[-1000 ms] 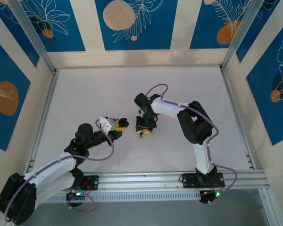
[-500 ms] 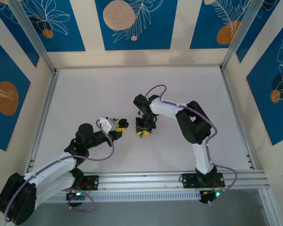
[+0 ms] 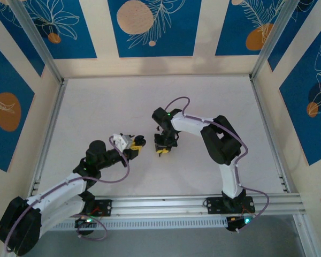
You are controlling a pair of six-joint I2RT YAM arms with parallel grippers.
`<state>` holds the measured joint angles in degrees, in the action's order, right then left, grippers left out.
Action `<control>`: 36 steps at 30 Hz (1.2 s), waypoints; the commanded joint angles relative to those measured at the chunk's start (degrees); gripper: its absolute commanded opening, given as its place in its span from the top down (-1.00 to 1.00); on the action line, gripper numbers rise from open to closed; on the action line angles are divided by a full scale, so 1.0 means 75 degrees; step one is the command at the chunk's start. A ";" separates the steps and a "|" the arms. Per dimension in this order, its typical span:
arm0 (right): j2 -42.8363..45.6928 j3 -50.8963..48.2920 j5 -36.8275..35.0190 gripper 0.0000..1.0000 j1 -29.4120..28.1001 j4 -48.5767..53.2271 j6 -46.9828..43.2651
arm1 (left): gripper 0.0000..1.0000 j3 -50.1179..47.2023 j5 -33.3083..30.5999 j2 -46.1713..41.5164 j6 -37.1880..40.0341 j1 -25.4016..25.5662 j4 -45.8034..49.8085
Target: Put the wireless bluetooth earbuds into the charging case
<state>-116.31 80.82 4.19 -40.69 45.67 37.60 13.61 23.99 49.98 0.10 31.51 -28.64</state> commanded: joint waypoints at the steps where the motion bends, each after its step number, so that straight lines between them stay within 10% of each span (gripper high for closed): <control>1: 0.0601 -0.0463 -0.0206 0.63 0.0079 -0.0697 0.0123 | 0.71 -0.0060 0.0321 0.0225 0.0075 -0.0073 -0.0434; 25: 0.4178 -0.3872 -0.0804 0.63 0.0362 -0.5098 -0.0709 | 0.76 -0.0132 0.1039 0.5405 -0.1077 -0.0011 -0.6858; 36: 0.5570 -0.4575 -0.0893 0.64 0.0114 -0.5944 -0.1046 | 0.77 0.0234 0.1383 0.5700 -0.1155 0.0016 -0.6927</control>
<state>-77.03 47.51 -1.58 -38.83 4.49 31.83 14.13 32.58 92.44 -7.44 31.51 -76.84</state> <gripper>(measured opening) 0.185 0.170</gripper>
